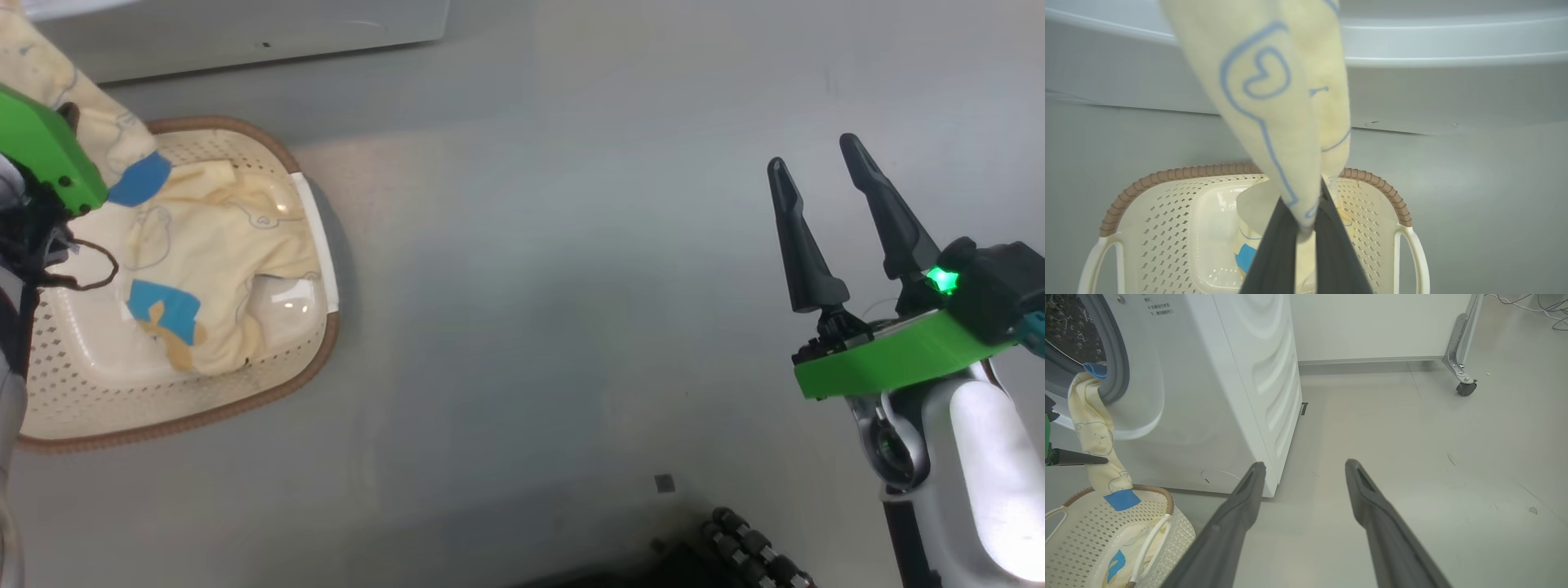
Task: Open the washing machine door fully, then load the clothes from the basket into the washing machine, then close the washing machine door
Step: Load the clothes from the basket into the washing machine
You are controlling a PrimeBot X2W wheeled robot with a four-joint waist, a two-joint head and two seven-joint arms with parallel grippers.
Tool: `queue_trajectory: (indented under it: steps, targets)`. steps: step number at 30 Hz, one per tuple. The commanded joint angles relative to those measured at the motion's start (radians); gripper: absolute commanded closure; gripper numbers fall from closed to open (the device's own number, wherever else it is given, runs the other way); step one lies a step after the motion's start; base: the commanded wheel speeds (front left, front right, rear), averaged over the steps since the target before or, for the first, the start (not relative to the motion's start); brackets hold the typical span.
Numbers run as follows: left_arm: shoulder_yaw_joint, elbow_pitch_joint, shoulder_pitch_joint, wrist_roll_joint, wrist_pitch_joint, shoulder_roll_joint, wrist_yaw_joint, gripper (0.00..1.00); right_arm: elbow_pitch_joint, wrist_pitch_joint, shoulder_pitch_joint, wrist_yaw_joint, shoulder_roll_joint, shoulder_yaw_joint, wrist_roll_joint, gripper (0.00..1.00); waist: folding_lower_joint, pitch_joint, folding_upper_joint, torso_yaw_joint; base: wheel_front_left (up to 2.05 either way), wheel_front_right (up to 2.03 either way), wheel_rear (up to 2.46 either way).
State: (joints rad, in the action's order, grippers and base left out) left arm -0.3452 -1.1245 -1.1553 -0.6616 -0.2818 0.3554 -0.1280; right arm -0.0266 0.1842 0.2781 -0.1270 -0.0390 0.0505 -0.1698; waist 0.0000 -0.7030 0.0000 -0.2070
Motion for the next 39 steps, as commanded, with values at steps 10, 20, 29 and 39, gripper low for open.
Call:
queue_trajectory:
  steps: [10, 20, 29, 39]
  targets:
    - [-0.112, 0.33, 0.046, -0.159, -0.196, 0.164, -0.003, 1.0, -0.021, -0.013, -0.026, -0.004, -0.011, 0.012, 0.009, 0.0, 0.0, 0.072, 0.0, 0.093, 0.0, 0.0, 0.0]
    - [-0.071, 0.642, -0.008, -0.286, -0.323, 0.351, 0.004, 1.0, -0.006, 0.006, -0.006, -0.004, -0.011, 0.052, -0.022, 0.0, 0.0, 0.061, 0.0, 0.079, 0.0, 0.0, 0.0]
    - [0.006, 0.715, -0.12, -0.263, -0.227, 0.407, 0.024, 1.0, 0.032, 0.044, 0.019, -0.004, -0.011, 0.078, -0.065, 0.0, 0.0, -0.009, 0.0, -0.014, 0.0, 0.0, 0.0]
    - [-0.032, 0.594, -0.247, -0.035, -0.009, 0.501, 0.023, 1.0, 0.052, 0.071, 0.042, -0.004, -0.011, 0.104, -0.116, 0.0, 0.0, -0.107, 0.0, -0.124, 0.0, 0.0, 0.0]
